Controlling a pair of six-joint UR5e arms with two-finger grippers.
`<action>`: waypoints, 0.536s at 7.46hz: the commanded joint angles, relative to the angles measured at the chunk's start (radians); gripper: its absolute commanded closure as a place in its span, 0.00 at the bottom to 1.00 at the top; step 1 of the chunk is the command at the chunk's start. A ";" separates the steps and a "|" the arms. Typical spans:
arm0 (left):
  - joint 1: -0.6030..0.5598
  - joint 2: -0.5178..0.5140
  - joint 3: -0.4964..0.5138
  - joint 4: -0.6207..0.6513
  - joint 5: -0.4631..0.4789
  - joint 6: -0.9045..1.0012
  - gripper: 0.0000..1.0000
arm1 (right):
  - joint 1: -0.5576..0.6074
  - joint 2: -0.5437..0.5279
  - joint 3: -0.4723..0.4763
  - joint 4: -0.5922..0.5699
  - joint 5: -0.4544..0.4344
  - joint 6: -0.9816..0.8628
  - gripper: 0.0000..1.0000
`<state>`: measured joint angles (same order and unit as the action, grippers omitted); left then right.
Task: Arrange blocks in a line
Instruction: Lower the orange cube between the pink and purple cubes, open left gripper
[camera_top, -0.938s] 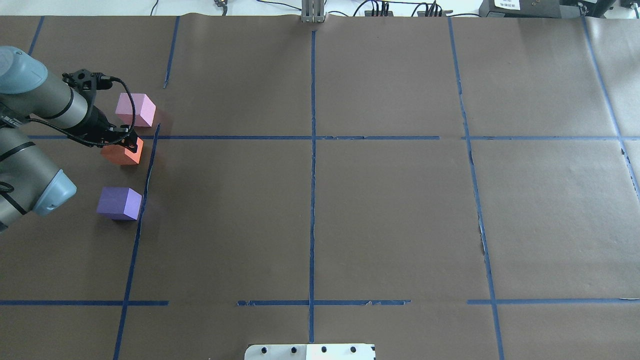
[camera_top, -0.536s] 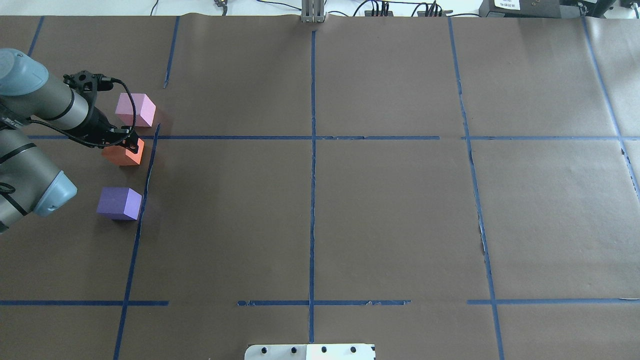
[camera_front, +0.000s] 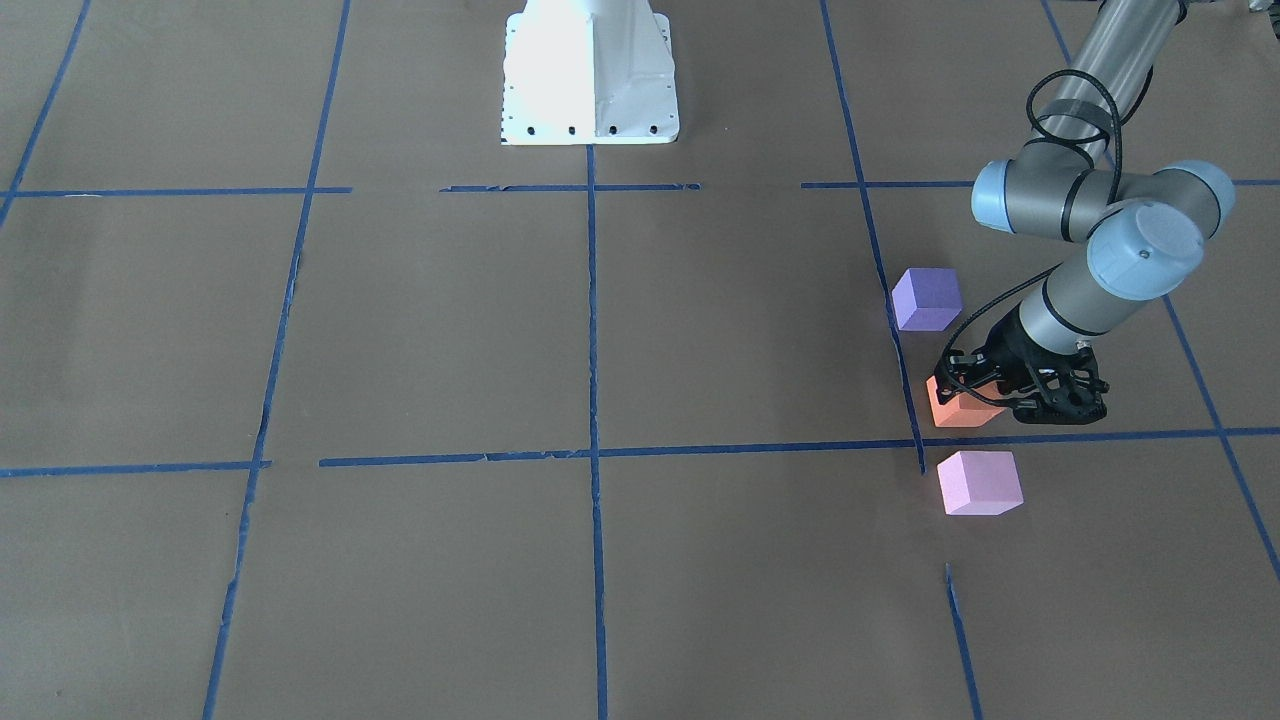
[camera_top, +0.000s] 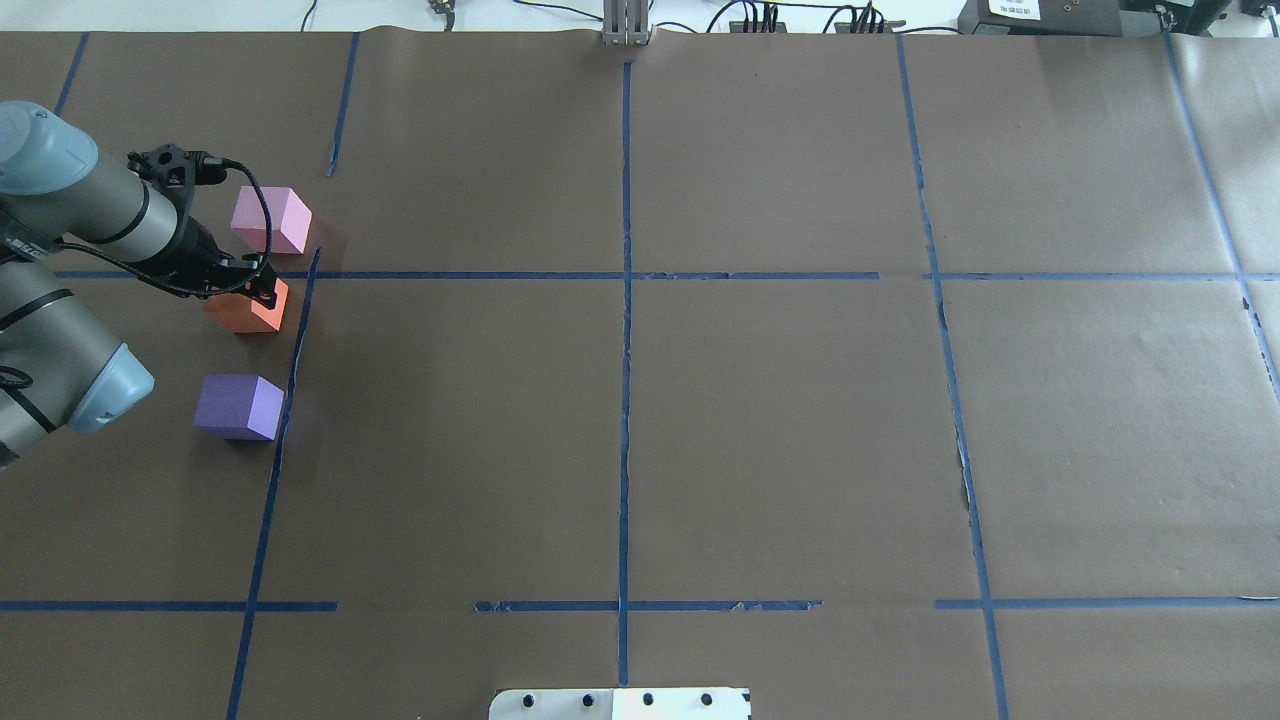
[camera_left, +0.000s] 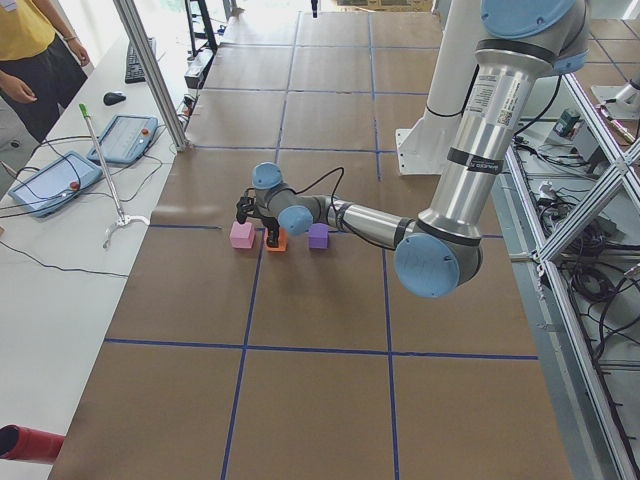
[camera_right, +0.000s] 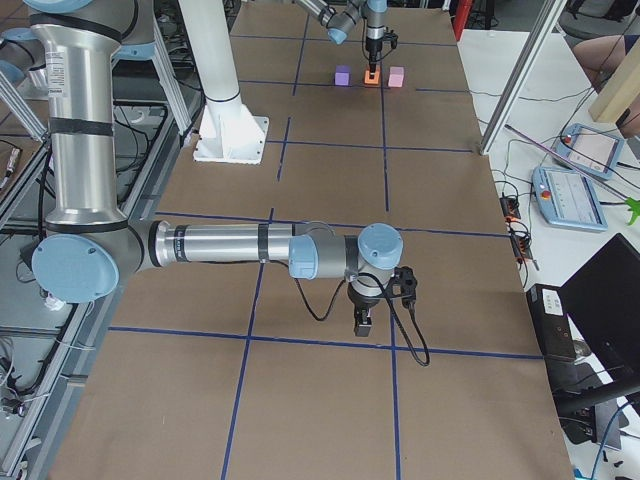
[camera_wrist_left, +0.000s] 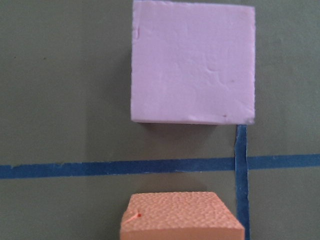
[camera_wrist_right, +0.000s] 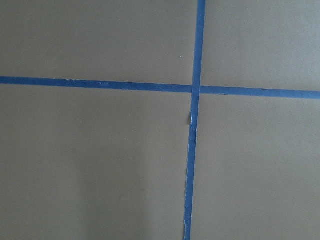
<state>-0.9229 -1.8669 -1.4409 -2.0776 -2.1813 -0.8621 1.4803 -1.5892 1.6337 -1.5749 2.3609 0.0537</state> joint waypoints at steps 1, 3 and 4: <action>0.001 0.000 0.014 -0.018 -0.002 0.000 0.03 | 0.000 0.000 0.000 0.001 0.000 0.000 0.00; 0.001 0.000 0.002 -0.021 -0.002 0.000 0.00 | 0.000 0.000 0.000 -0.001 0.000 0.000 0.00; -0.007 0.000 -0.042 -0.024 -0.002 0.002 0.00 | 0.000 0.000 0.000 0.001 0.000 0.000 0.00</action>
<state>-0.9237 -1.8669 -1.4461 -2.0978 -2.1828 -0.8618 1.4803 -1.5892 1.6337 -1.5745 2.3608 0.0537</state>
